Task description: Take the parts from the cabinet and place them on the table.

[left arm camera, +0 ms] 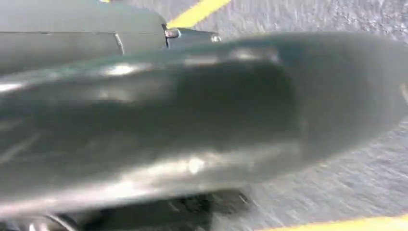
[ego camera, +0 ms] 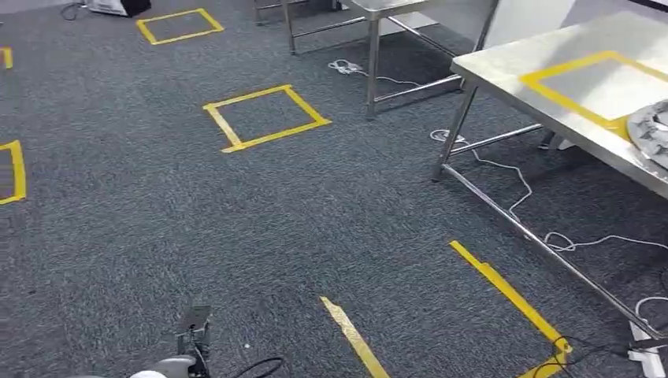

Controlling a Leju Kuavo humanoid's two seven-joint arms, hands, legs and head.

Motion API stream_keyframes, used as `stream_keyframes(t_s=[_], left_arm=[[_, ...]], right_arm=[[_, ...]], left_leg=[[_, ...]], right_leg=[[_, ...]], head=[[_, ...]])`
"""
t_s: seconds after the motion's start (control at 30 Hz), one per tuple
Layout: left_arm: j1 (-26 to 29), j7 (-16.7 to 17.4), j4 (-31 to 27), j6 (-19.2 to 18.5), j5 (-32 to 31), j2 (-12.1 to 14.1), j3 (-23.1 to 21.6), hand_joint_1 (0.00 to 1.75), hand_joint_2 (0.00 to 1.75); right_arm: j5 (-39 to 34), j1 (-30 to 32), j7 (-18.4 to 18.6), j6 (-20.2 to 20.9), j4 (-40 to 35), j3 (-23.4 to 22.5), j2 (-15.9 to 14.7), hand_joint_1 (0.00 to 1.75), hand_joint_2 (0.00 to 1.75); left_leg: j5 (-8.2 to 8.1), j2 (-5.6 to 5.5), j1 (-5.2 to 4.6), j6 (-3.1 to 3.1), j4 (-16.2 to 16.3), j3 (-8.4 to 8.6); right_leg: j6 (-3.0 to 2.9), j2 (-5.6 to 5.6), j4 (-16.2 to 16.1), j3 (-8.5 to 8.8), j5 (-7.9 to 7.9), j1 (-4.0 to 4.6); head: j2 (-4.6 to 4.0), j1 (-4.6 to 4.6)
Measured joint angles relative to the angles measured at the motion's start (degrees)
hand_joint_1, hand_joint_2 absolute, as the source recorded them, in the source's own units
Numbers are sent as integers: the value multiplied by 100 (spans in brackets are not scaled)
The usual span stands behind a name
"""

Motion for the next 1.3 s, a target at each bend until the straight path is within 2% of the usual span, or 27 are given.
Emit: stream_keyframes(t_s=[0.03, 0.07, 0.13, 0.17, 0.2, 0.27, 0.3, 0.33, 0.4, 0.47, 0.5, 0.53, 0.57, 0.63, 0.67, 0.7, 0.77, 0.8, 0.83, 0.87, 0.97, 1.0, 1.07, 1.1, 1.17, 1.23, 1.3], left_arm=[[225, -377, 0, -15, -171, -77, -136, 0, 0], [463, -695, 4, -46, -224, -168, -241, 0, 0], [878, -869, 9, -94, -272, -240, -360, 0, 0], [1018, -860, 13, -118, -285, -271, -400, 0, 0], [1103, -842, 13, -140, -285, -279, -441, 0, 0], [1126, -803, 13, -214, -213, -283, -461, 0, 0], [1126, -801, 13, -219, -191, -270, -461, 0, 0], [1113, -795, 13, -223, -176, -266, -463, 0, 0], [1123, -790, 13, -232, -172, -268, -465, 0, 0], [1168, -766, 13, -282, -213, -270, -467, 0, 0], [1170, -711, 13, -299, -239, -281, -476, 0, 0], [1171, -646, 13, -302, -267, -281, -496, 0, 0], [1163, -573, 13, -288, -285, -283, -515, 0, 0], [1162, -473, 13, -269, -301, -286, -539, 0, 0], [1169, -438, 13, -267, -307, -286, -552, 0, 0], [1170, -423, 13, -269, -314, -286, -559, 0, 0], [1167, -383, 13, -267, -364, -286, -570, 0, 0], [1165, -373, 13, -267, -390, -292, -585, 0, 0], [1164, -373, 13, -267, -410, -305, -598, 0, 0], [1145, -379, 13, -267, -410, -314, -605, 0, 0], [1171, -480, 13, -297, -495, -336, -629, 0, 0], [1171, -480, 13, -297, -554, -332, -657, 0, 0], [1164, -480, 13, -302, -615, -329, -725, 0, 0], [1155, -480, 13, -304, -631, -327, -740, 0, 0], [1159, -429, 13, -236, -681, -325, -764, 0, 0], [1152, -92, 13, 29, -519, -316, -784, 0, 0], [1130, 3, 13, 94, -270, -303, -694, 0, 0]], right_arm=[[-182, 28, -17, -158, 2, -158, 32, 0, 0], [-226, 59, -13, -189, 2, -283, 44, 0, 0], [-270, 120, 31, -213, 11, -439, 59, 0, 0], [-270, 146, 29, -222, 11, -487, 59, 0, 0], [-248, 176, 31, -215, 13, -531, 68, 0, 0], [-125, 174, 28, -128, 20, -563, 87, 0, 0], [-99, 166, 29, -119, 22, -563, 90, 0, 0], [-97, 168, 31, -106, 22, -568, 94, 0, 0], [-95, 152, 31, -102, 26, -585, 94, 0, 0], [-115, 109, 206, -16, 26, -590, 105, 0, 0], [-180, 102, 306, -1, 26, -611, 111, 0, 0], [-245, 113, 322, -12, 26, -668, 113, 0, 0], [-272, 128, 280, -28, 26, -727, 116, 0, 0], [-305, 156, 197, -65, 26, -793, 114, 0, 0], [-320, 164, 171, -95, 26, -834, 114, 0, 0], [-320, 166, 142, -100, 26, -863, 114, 0, 0], [-316, 173, 131, -115, 26, -887, 116, 0, 0], [-329, 172, 116, -143, 26, -909, 116, 0, 0], [-348, 182, 116, -156, 28, -948, 114, 0, 0], [-353, 183, 98, -183, 31, -981, 116, 0, 0], [-434, 167, 142, -213, 28, -1038, 116, 0, 0], [-541, 172, 79, -248, 28, -1084, 142, 0, 0], [-654, 190, -24, -307, 28, -1219, 179, 0, 0], [-670, 203, -28, -314, 28, -1258, 186, 0, 0], [-692, 219, -63, -323, 28, -1328, 195, 0, 0], [-545, 209, 38, -213, 28, -1354, 197, 0, 0], [-414, 189, 77, -93, 28, -1354, 197, 0, 0]], left_leg=[[-157, 294, -18, -22, 218, -84], [-392, 435, -1, -49, 642, -267], [-772, 513, 32, -88, 1559, -695], [-788, 520, 42, -102, 1732, -787], [-671, 533, 46, -111, 1641, -747], [-193, 632, 44, -92, 763, -298], [-11, 808, 29, -55, 267, -14], [-91, 1063, -36, -22, 4, 134], [-86, 906, -52, 60, -6, 124], [-80, 793, -67, 125, -26, 110], [-32, 722, -11, 187, -83, 152], [-20, 678, -10, 211, -85, 147], [-13, 613, -11, 238, -85, 131], [-20, 479, -26, 255, -83, 119], [-20, 400, -33, 255, -81, 120], [-20, 331, -37, 255, -81, 126], [-20, 155, -38, 253, -73, 140], [-24, 74, -37, 246, -65, 149], [-28, 16, -36, 226, -59, 138], [-39, -62, -65, 188, -7, 102], [26, -232, -5, 61, -39, 46], [10, -300, -7, 33, -13, 31], [-324, 290, -36, -11, 438, -162], [-550, 422, -29, -37, 875, -357], [-855, 521, -3, -75, 1690, -719], [-640, 555, 16, -88, 1517, -603], [-174, 699, 13, -60, 596, -103]], right_leg=[[-54, -53, -10, 26, -22, 3], [-84, -125, -8, 49, -41, 18], [-100, -304, 0, 81, -78, 37], [-97, -386, 1, 87, -90, 46], [-84, -496, 2, 97, -105, 51], [-53, -702, 2, 133, -142, 56], [-33, -776, 1, 162, -160, 58], [7, -837, 4, 175, -191, 87], [72, -944, 3, 162, -243, 95], [138, -1049, -37, 291, -244, 85], [174, -998, -6, 243, -302, 58], [189, -688, 152, 196, -445, 58], [191, -480, 572, 4, -703, 52], [197, -338, 1528, -475, -1093, 55], [197, -318, 1806, -646, -1128, 60], [190, -313, 1784, -676, -1010, 60], [163, -269, 1049, -401, -473, 57], [143, -150, 502, -166, -186, 48], [128, 193, 160, -38, -120, 24], [127, 241, 30, 21, -156, 0], [62, 76, 82, 59, -143, 65], [7, -35, 13, 79, -101, 6], [-47, -207, -13, 119, -102, 36], [-65, -302, -12, 123, -113, 53], [-82, -508, -9, 124, -132, 75], [-75, -676, -8, 140, -154, 81], [-46, -806, -7, 191, -185, 81]], head=[[0, -61], [0, -72], [0, -70], [0, -74], [0, -68], [0, -70], [0, -74], [0, -74], [0, -48], [-2, -57], [0, -55], [0, -19], [0, -2], [0, -2], [0, 0], [0, -7], [0, -7], [0, 2], [0, 2], [0, -13], [0, -11], [0, -11], [0, -72], [0, -70], [0, -70], [0, -72], [0, -74]])
